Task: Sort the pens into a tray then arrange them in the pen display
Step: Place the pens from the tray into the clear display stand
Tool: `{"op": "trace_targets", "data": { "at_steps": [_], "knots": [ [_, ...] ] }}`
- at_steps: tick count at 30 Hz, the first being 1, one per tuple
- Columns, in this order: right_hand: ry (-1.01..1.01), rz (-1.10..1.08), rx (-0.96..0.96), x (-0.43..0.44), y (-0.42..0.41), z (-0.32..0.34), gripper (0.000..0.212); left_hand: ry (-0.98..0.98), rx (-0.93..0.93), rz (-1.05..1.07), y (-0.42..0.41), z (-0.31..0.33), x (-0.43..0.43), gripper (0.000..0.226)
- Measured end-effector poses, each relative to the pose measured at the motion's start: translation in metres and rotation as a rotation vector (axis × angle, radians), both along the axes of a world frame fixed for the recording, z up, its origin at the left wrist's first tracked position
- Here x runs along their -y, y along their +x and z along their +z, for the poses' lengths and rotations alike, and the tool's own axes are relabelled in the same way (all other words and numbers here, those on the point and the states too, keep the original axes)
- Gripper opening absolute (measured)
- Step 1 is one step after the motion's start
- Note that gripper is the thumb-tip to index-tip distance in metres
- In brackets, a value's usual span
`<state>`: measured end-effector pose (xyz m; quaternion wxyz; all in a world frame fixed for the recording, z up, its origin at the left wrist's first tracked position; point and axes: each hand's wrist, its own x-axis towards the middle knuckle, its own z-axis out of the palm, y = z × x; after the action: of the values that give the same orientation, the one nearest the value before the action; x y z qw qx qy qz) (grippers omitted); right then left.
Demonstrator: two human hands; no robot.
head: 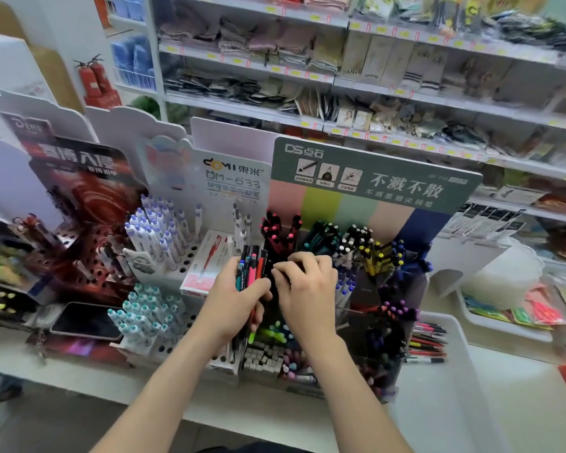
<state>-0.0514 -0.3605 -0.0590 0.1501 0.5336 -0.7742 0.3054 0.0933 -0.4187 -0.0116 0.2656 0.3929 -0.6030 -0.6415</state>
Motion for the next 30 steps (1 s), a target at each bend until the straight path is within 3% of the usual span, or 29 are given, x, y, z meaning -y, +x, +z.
{"op": "trace_targets", "data": {
  "at_steps": [3, 7, 11, 17, 21, 25, 28, 30],
  "knots": [
    [-0.065, -0.002, 0.265, -0.007, 0.012, 0.01, 0.031, 0.049, -0.031, -0.029, 0.004, -0.001, -0.001, 0.013],
    [-0.094, 0.162, 1.039, -0.016, 0.027, 0.04, 0.025, 0.09, -0.046, -0.154, 0.007, 0.002, -0.002, 0.016],
    [-0.159, 0.169, 1.199, -0.026, 0.025, 0.051, 0.015, 0.108, -0.071, -0.228, 0.005, 0.001, -0.004, 0.015],
    [-0.307, 0.138, 1.562, -0.04, 0.013, 0.05, 0.021, 0.22, -0.176, -0.289, -0.008, 0.005, -0.015, 0.025],
    [-0.385, 0.036, 1.456, -0.042, 0.0, 0.044, 0.027, 0.257, -0.186, -0.269, -0.014, 0.001, -0.016, 0.022],
    [-0.335, 0.133, 1.448, -0.047, -0.006, 0.049, 0.019, 0.191, -0.151, -0.217, -0.02, -0.001, -0.02, 0.018],
    [-0.323, 0.133, 1.234, -0.052, -0.012, 0.053, 0.024, 0.173, -0.134, -0.161, -0.026, -0.001, -0.022, 0.016],
    [-0.523, 0.024, 1.061, -0.051, -0.017, 0.06, 0.024, 0.168, -0.125, -0.089, -0.028, -0.001, -0.02, 0.017]
  ]
}}
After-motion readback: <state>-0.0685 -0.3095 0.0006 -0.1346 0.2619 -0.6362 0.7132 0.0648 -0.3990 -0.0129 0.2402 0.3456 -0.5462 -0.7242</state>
